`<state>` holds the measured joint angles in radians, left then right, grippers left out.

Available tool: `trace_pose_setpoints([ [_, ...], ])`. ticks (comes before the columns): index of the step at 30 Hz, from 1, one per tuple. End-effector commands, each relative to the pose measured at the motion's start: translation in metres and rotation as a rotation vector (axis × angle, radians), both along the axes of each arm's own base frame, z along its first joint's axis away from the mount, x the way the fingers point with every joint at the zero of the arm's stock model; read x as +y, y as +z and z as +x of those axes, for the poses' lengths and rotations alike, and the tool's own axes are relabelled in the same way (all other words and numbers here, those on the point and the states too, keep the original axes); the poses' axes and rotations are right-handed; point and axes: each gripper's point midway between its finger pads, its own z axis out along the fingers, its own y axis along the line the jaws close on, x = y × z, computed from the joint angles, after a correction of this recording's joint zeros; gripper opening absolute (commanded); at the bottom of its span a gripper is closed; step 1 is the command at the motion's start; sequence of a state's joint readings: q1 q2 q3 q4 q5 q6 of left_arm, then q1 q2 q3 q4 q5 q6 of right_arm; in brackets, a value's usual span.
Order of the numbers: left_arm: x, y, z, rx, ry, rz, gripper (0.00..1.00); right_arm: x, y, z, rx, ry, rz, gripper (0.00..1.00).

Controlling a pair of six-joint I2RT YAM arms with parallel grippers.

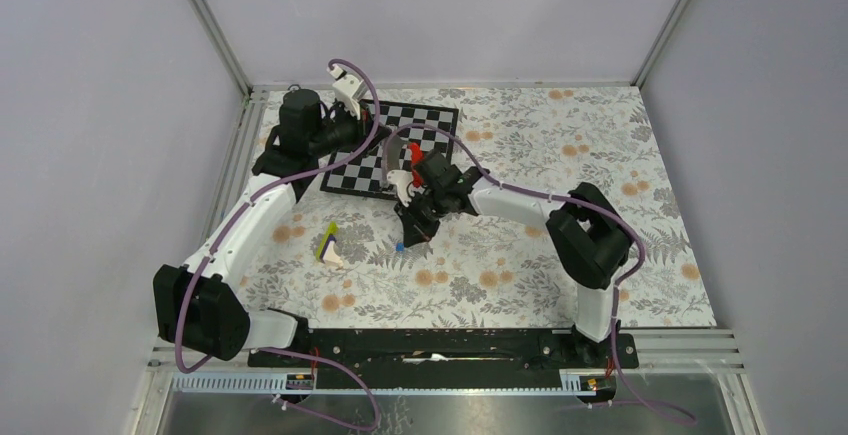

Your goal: Put the keys on the keyring

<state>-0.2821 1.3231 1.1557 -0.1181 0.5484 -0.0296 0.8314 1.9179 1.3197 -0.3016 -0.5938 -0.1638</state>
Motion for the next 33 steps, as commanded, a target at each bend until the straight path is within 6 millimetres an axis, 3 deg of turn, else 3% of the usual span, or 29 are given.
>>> trace_pose_setpoints([
  [1, -0.003, 0.03, -0.005, -0.114, -0.048, -0.026, 0.0, -0.006, 0.033, -0.005, -0.041, 0.056, 0.074, 0.0],
  [10, -0.009, 0.027, -0.013, -0.167, -0.135, 0.015, 0.0, -0.035, 0.062, -0.016, -0.141, 0.125, 0.138, 0.0],
  [15, -0.018, 0.018, -0.028, -0.189, -0.269, 0.039, 0.0, -0.056, 0.089, -0.019, -0.214, 0.138, 0.203, 0.0],
  [26, -0.039, -0.002, -0.093, -0.274, -0.699, 0.047, 0.0, -0.095, 0.165, -0.005, -0.357, 0.056, 0.365, 0.0],
  [33, -0.052, -0.036, -0.133, -0.374, -0.895, 0.224, 0.0, -0.095, 0.183, -0.02, -0.295, 0.118, 0.463, 0.0],
])
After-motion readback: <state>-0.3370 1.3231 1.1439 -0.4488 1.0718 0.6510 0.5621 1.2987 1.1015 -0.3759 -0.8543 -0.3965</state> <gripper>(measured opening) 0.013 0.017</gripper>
